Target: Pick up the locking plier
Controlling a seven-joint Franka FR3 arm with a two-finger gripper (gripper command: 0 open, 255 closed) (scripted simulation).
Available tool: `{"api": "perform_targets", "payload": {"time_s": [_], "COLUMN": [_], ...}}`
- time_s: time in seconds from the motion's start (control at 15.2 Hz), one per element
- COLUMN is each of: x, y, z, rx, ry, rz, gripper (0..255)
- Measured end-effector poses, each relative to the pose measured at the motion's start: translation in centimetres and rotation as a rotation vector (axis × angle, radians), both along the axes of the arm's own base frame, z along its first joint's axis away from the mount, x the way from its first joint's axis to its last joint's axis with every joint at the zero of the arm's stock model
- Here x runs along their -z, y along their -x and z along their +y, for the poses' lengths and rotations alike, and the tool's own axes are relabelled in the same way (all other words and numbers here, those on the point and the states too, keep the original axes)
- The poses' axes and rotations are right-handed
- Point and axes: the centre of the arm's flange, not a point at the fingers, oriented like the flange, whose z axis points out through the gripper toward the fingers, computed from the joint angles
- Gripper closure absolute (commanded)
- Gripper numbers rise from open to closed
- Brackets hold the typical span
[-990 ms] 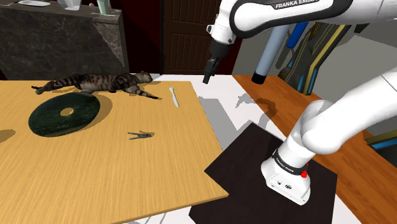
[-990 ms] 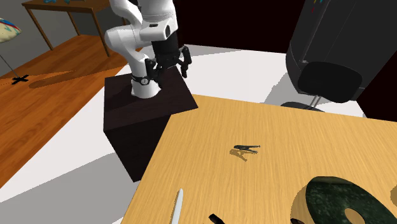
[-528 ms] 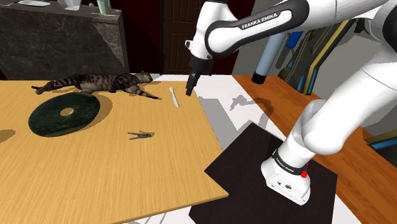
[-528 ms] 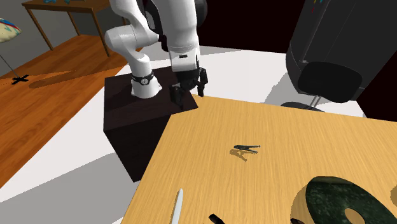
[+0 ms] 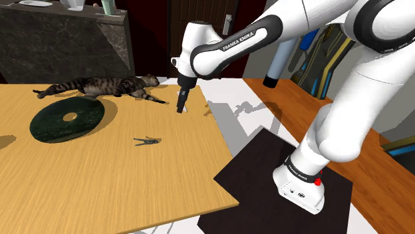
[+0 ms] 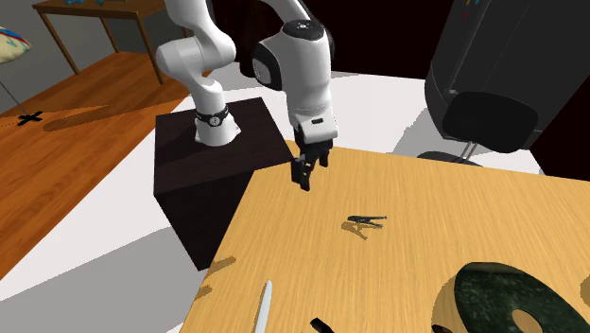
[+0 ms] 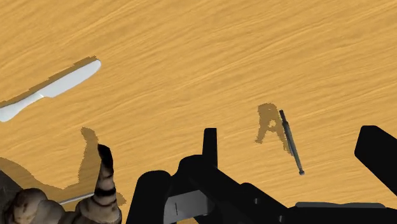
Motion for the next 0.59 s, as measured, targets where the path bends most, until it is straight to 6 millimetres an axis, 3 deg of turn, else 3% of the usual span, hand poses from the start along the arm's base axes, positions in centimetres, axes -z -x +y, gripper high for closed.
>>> {"api": "perform_targets", "payload": {"time_s": [0.59], "x": [8.3], "y": [-3.7], "z": [7.7], "rx": [-0.197], "ry": [0.004], "rz": [-0.014], "gripper": [0]}}
